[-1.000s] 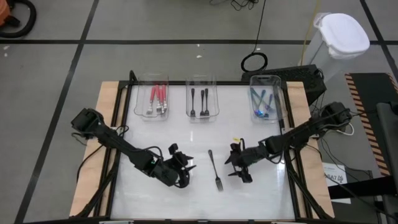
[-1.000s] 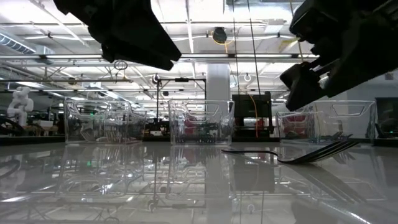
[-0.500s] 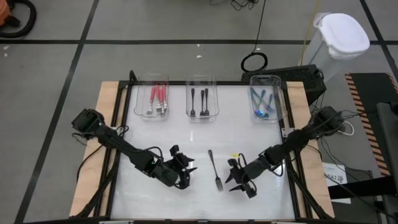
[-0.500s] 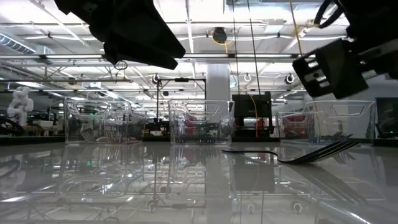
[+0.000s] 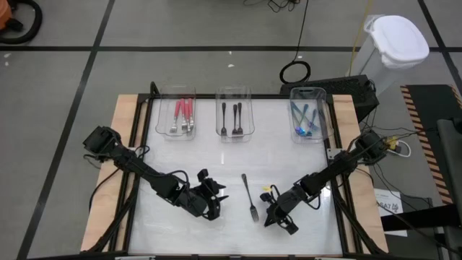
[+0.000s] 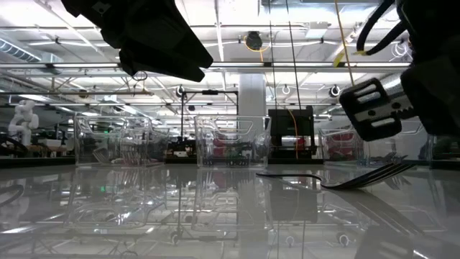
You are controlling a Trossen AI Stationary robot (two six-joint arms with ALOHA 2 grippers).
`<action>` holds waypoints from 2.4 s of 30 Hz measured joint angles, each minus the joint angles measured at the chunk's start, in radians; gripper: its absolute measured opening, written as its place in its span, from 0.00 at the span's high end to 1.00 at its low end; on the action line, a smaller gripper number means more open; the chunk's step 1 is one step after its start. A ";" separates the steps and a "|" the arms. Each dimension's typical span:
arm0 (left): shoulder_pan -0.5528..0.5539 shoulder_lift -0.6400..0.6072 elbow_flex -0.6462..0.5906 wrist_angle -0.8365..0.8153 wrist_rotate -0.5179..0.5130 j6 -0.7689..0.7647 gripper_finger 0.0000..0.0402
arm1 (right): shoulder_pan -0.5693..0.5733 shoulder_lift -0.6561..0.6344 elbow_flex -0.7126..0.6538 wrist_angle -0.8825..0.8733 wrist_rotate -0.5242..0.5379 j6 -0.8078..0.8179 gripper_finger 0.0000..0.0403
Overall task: Sort silverware by color (type)
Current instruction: Put the black fork into the middle transparent bin
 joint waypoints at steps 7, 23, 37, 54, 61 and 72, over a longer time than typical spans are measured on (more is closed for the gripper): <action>0.000 0.000 0.000 0.000 -0.001 0.000 0.56 | -0.019 0.099 0.086 -0.032 0.002 -0.045 0.99; -0.037 0.000 0.000 0.001 -0.009 -0.029 0.56 | -0.078 0.220 0.360 -0.203 0.151 -0.176 0.99; -0.059 0.146 0.026 0.363 0.110 0.180 0.56 | -0.064 -0.034 0.597 -0.983 0.269 -0.228 0.99; 0.009 0.409 0.183 0.360 0.225 0.184 0.56 | -0.085 -0.104 0.326 -0.639 0.345 -0.260 0.99; 0.026 0.419 0.185 0.360 0.267 0.176 0.56 | -0.089 -0.104 0.325 -0.653 0.345 -0.272 0.99; 0.037 0.419 0.183 0.365 0.270 0.158 0.75 | -0.089 -0.104 0.325 -0.652 0.341 -0.278 0.99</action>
